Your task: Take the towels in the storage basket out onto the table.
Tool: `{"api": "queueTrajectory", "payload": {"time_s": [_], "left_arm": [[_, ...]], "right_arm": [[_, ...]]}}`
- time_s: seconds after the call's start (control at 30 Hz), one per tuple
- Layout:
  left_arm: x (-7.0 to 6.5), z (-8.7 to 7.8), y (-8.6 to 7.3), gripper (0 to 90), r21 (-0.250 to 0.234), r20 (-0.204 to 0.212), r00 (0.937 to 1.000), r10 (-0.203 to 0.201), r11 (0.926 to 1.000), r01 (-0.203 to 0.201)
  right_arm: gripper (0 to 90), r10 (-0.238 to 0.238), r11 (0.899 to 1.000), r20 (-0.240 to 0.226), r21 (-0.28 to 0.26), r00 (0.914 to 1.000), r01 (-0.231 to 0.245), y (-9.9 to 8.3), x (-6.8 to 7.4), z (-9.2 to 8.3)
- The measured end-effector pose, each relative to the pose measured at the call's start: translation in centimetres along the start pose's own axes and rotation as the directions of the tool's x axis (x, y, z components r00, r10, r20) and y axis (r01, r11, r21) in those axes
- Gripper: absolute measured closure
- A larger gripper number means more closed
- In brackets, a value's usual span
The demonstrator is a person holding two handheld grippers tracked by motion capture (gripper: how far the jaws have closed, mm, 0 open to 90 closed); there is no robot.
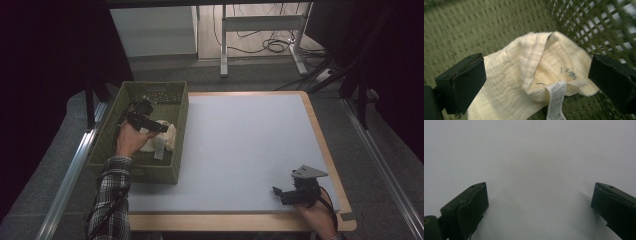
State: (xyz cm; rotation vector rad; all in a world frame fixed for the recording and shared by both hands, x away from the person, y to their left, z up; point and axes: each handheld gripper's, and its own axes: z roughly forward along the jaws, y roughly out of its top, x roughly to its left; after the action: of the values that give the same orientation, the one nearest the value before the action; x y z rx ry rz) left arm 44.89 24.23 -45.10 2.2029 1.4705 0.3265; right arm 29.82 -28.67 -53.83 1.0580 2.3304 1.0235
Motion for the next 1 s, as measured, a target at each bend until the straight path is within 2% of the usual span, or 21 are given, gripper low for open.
{"api": "queueTrajectory", "payload": {"time_s": [0.13, 0.23, 0.33, 0.4, 0.43, 0.5, 0.57, 0.63, 0.7, 0.77, 0.83, 0.9, 1.0], "left_arm": [[0.3, 1.6, 0.3, 2.7, 0.068, 0.004, 1.0, 0.009, 0.9976, -0.009], [0.6, 2.9, 0.5, 2.7, 0.135, -0.005, 0.9999, 0.011, 0.9908, -0.01], [0.8, 4.0, 0.7, 2.8, 0.181, -0.008, 1.0, 0.001, 0.9836, 0.001], [0.9, 4.9, 0.9, 3.1, 0.223, -0.013, 0.9999, -0.003, 0.9748, 0.005], [0.9, 5.3, 1.0, 3.2, 0.259, -0.02, 0.9998, 0.008, 0.9659, -0.003], [0.9, 5.7, 1.2, 3.5, 0.291, -0.026, 0.9996, 0.007, 0.9568, 0.001], [0.9, 5.8, 1.3, 5.3, 0.301, -0.021, 0.9998, -0.002, 0.9537, 0.008], [0.8, 6.1, 1.4, 10.9, 0.334, -0.034, 0.9994, 0.007, 0.9427, 0.005], [0.6, 6.4, 1.4, 20.2, 0.363, -0.052, 0.9985, 0.018, 0.9317, 0.002], [0.6, 6.3, 1.5, 33.4, 0.371, -0.066, 0.9975, 0.026, 0.9288, 0.0], [0.8, 6.1, 1.4, 48.4, 0.368, -0.079, 0.9966, 0.02, 0.9299, 0.01], [0.8, 5.9, 1.3, 64.5, 0.364, -0.074, 0.9972, 0.007, 0.931, 0.021], [1.0, 5.6, 1.2, 75.4, 0.362, -0.065, 0.9979, 0.0, 0.9319, 0.023]], "right_arm": [[1.1, 0.0, 1.0, 0.0, 0.0, 1.0, 0.0, 0.0, 0.0, 0.0], [1.1, 0.001, 1.0, 0.0, 0.0, 1.0, -0.001, 0.0, 0.0, 0.0], [1.1, 0.001, 1.0, 0.0, 0.0, 1.0, -0.001, 0.0, 0.0, 0.0], [1.1, 0.001, 1.0, -0.001, 0.0, 1.0, -0.001, 0.0, 0.0, 0.0], [1.1, 0.001, 1.0, -0.001, 0.0, 1.0, -0.001, 0.0, 0.0, 0.0], [1.1, 0.001, 1.0, -0.001, 0.0, 1.0, -0.001, 0.0, 0.0, 0.0], [1.1, 0.001, 1.0, -0.001, 0.0, 1.0, -0.001, 0.0, 0.0, 0.0], [1.2, 0.001, 1.0, -0.001, 0.0, 1.0, -0.001, 0.0, 0.0, 0.0], [1.1, 0.001, 1.0, -0.001, 0.0, 1.0, -0.001, 0.0, 0.0, 0.0], [1.1, 0.0, 1.0, -0.001, -0.001, 1.0, 0.0, 0.0, 0.0, 0.0], [1.1, 0.001, 1.0, -0.001, 0.0, 1.0, -0.001, 0.0, 0.0, 0.0], [1.1, 0.0, 1.0, -0.001, 0.0, 1.0, 0.0, 0.0, 0.0, 0.0], [1.1, 0.001, 1.0, -0.001, 0.0, 1.0, -0.001, 0.0, 0.0, 0.0]]}}
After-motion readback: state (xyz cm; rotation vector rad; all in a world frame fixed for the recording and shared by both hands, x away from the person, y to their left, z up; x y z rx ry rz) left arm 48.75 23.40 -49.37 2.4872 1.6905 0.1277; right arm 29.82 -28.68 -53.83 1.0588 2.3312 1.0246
